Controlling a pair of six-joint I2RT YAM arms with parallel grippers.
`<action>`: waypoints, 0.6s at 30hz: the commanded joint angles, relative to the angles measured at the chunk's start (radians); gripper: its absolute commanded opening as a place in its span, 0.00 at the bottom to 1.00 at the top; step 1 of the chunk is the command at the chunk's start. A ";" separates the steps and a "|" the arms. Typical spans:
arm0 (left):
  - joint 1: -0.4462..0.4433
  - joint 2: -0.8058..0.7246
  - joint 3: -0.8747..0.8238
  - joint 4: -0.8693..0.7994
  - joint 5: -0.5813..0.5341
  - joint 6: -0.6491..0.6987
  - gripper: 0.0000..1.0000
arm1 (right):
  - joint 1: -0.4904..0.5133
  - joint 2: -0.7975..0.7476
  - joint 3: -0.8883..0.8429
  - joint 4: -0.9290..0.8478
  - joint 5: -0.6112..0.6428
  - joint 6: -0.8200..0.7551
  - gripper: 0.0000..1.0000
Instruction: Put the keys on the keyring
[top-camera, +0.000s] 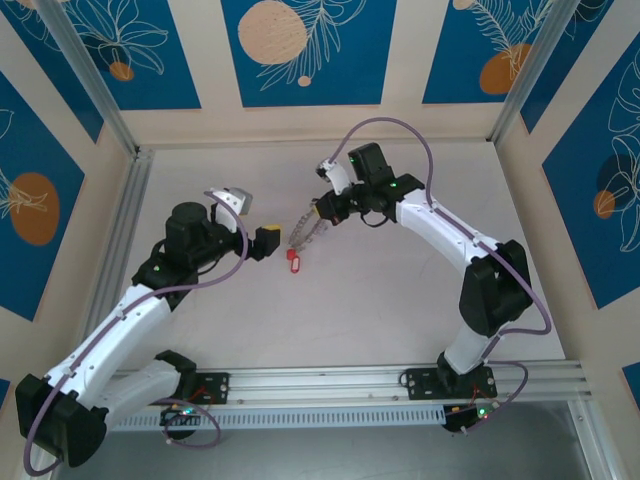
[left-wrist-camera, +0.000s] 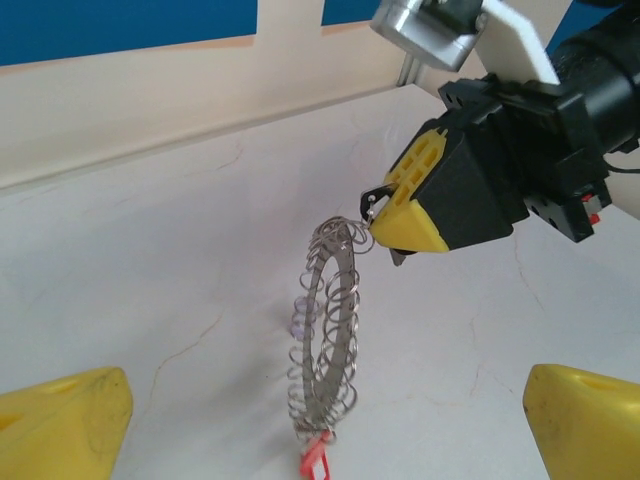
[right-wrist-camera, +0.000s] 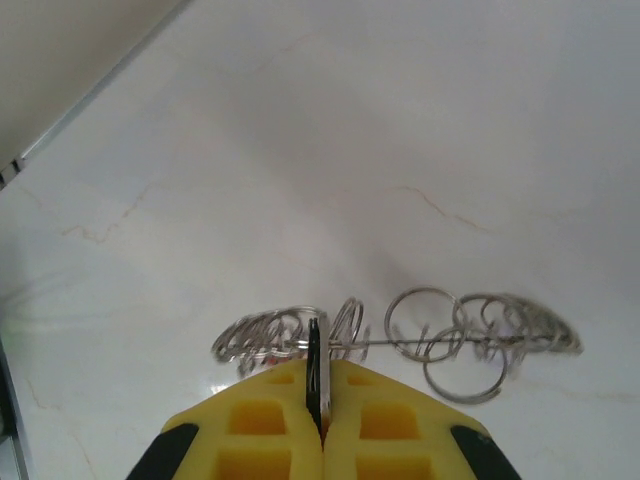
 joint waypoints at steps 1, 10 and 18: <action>0.009 -0.009 -0.020 0.009 -0.014 0.018 1.00 | -0.037 -0.018 -0.062 0.027 -0.054 0.054 0.00; 0.009 0.004 -0.007 0.036 0.016 0.022 1.00 | -0.120 -0.122 -0.331 0.028 -0.058 0.129 0.00; 0.009 0.028 -0.009 0.073 0.044 0.009 1.00 | -0.120 -0.232 -0.582 0.097 -0.072 0.230 0.04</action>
